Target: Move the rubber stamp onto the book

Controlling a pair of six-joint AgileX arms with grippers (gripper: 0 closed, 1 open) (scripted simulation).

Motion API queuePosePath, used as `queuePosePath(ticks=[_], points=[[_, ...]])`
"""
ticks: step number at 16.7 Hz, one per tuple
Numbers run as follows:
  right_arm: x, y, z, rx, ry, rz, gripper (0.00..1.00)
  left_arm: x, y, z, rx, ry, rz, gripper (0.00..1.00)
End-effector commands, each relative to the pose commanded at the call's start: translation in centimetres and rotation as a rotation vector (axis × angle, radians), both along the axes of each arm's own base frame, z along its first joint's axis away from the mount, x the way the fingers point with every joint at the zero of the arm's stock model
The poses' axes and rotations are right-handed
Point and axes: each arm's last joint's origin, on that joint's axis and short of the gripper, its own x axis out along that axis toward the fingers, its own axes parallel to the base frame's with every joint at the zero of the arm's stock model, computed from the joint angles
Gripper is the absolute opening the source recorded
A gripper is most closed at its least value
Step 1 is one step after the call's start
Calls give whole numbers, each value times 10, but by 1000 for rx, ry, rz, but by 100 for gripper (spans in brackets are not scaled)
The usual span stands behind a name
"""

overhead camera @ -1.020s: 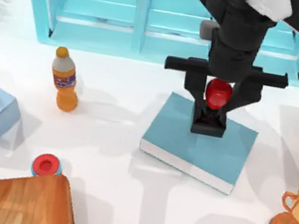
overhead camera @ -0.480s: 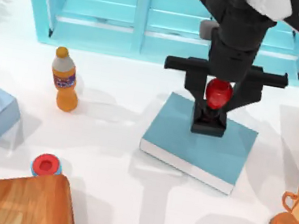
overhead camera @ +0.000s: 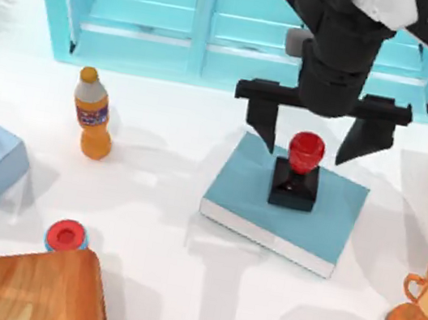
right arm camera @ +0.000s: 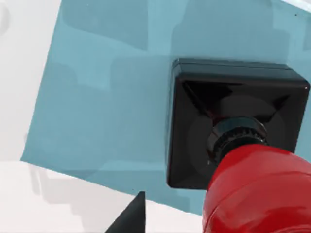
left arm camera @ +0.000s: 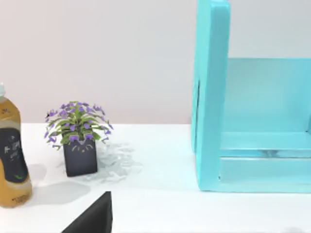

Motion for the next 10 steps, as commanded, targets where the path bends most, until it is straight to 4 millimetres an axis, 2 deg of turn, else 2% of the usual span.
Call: queuePosePath(ticks=[10], points=[[1,0,2,-2,3,-2,100,0,0,0,0,0,0,100]])
